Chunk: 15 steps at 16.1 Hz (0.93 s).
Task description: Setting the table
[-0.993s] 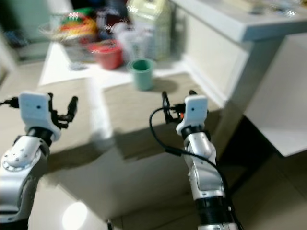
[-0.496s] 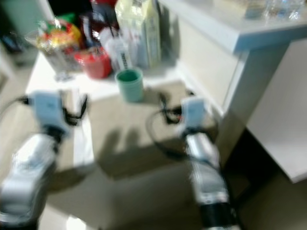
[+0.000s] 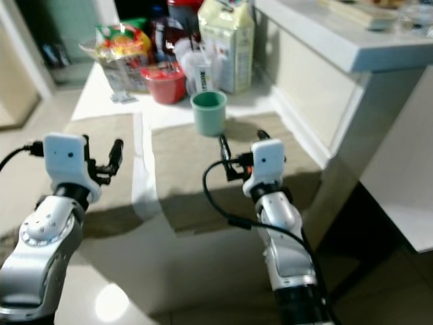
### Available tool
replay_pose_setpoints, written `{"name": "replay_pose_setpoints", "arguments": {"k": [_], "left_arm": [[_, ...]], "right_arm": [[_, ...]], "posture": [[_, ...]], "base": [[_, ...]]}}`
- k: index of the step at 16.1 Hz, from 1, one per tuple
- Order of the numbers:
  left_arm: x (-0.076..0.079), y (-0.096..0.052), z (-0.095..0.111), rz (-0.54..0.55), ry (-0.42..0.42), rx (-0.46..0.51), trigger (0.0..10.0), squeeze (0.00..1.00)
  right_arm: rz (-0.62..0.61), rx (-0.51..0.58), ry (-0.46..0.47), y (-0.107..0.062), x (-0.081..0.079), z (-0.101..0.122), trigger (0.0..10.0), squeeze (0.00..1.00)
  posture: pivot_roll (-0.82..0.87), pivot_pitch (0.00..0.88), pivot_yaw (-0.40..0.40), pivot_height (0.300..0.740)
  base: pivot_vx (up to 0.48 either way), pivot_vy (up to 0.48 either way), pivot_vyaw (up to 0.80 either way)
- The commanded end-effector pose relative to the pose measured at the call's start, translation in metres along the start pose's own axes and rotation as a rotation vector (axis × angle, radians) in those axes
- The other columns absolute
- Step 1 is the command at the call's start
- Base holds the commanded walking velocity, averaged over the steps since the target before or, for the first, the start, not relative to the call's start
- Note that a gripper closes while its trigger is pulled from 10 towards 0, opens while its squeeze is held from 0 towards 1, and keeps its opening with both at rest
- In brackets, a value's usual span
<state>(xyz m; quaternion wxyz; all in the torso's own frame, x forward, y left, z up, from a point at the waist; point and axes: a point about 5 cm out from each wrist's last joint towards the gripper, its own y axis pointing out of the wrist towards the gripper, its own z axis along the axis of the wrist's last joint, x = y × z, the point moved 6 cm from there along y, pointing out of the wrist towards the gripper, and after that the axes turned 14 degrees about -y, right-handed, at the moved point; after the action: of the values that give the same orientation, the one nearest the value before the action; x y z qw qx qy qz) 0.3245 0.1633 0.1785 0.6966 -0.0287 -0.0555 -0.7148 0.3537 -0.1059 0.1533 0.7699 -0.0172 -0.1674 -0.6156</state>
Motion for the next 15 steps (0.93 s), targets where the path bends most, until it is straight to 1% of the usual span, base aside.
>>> {"name": "replay_pose_setpoints", "arguments": {"k": [1,2,3,4,5,15], "left_arm": [[-0.0038,-0.0011,0.0018,0.018,0.018,0.003,10.0,0.0],[-0.0041,-0.0012,0.0013,0.019,0.022,0.001,10.0,0.0],[-0.0042,-0.0013,0.0012,0.02,0.022,0.001,10.0,0.0],[-0.0043,-0.0012,-0.0008,0.022,0.027,-0.006,10.0,0.0],[-0.0043,-0.0012,-0.0014,0.023,0.028,-0.008,10.0,0.0],[-0.0043,-0.0012,-0.0014,0.023,0.028,-0.008,10.0,0.0]], "right_arm": [[0.0,0.01,-0.003,0.0022,-0.0007,0.0048,10.0,0.0],[-0.011,0.008,0.009,0.0019,0.0008,0.0041,10.0,0.0],[-0.013,0.01,0.014,0.0018,0.0011,0.0042,10.0,0.0],[0.002,0.019,-0.008,0.0014,-0.0012,0.0057,10.0,0.0],[0.004,0.019,-0.01,0.0011,-0.0016,0.0057,10.0,0.0],[0.004,0.019,-0.01,0.0011,-0.0016,0.0057,10.0,0.0]], "posture": [[-0.08,0.0,0.078,0.74],[-0.08,0.0,0.079,0.74],[-0.08,0.0,0.079,0.74],[-0.08,0.0,0.08,0.74],[-0.08,0.0,0.079,0.74],[-0.08,0.0,0.079,0.74]], "base": [[0.0,0.0,0.48],[0.0,0.0,0.0],[0.244,-0.326,0.0],[0.33,-0.345,0.0],[0.326,-0.349,0.0],[0.326,-0.349,0.0]]}}
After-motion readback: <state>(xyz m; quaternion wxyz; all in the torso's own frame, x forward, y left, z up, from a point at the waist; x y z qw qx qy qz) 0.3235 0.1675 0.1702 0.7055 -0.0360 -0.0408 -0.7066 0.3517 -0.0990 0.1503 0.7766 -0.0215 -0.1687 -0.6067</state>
